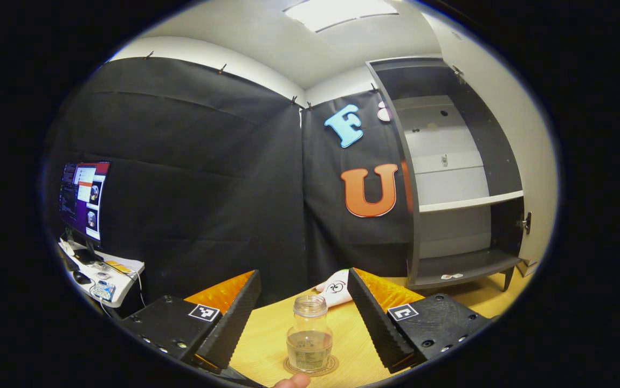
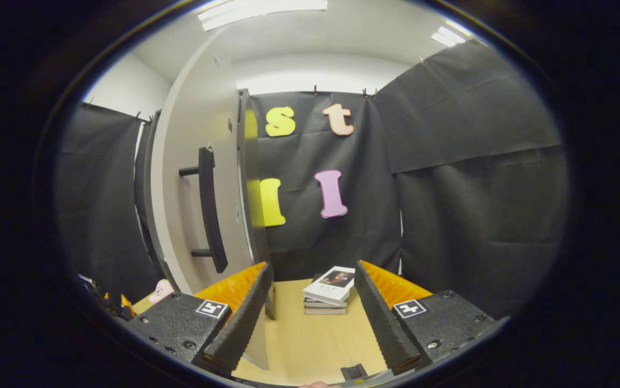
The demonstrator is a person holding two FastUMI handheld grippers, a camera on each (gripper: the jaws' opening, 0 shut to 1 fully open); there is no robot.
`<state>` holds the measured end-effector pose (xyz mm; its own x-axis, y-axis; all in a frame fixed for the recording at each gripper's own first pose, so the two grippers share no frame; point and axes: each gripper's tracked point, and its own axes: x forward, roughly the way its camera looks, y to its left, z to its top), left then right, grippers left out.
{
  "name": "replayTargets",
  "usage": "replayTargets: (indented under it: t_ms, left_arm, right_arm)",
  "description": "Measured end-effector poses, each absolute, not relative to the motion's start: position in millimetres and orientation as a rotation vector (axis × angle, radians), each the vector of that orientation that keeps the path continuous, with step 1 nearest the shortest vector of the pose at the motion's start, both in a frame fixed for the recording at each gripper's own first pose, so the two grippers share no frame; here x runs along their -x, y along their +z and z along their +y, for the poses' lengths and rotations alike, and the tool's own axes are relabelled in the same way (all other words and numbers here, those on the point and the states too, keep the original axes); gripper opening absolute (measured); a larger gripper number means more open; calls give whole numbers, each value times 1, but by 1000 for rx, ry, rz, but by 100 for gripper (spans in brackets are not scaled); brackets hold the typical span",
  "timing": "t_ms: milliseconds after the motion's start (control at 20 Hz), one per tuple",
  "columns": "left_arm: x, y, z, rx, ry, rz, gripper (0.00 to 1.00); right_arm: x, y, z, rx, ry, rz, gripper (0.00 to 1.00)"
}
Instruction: Open the cabinet door with the right hand, grasp the bottle in the cabinet with the left hand and place it on the coaster, then close the cabinet door with the right hand.
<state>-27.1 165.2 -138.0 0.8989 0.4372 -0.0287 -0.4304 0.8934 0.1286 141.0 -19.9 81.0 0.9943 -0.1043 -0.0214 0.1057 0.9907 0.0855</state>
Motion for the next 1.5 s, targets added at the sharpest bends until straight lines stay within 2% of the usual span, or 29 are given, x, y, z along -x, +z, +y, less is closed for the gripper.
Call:
replayTargets:
  t_ms: [100, 150, 500, 550, 600, 750, 1100, 1500]
  left_arm:
    - [23, -127, 156, -101, 414, 71, 100]
    - [18, -123, 145, -78, 374, 77, 97]
    - [9, -42, 98, -116, 209, 50, 97]
    - [8, -37, 84, -113, 177, 63, 100]
    - [9, -36, 73, -111, 148, 88, 97]
    - [15, -29, 48, -102, 82, 133, 96]
    - [10, 17, 24, -53, 41, 116, 96]
    - [13, 19, 17, -25, 40, 125, 96]
  right_arm:
    - [-144, 77, -17, -81, -88, 24, 96]
    - [-147, 77, -15, -77, -78, 26, 96]
    - [-160, 84, -1, -70, -28, -10, 96]
    - [-163, 85, 0, -64, -20, -17, 96]
    - [-165, 86, -1, -56, -25, -20, 96]
    - [-170, 87, -3, -56, -20, -36, 96]
    - [-176, 105, -17, -72, -19, -41, 96]
    - [-177, 127, 19, -51, 103, -102, 97]
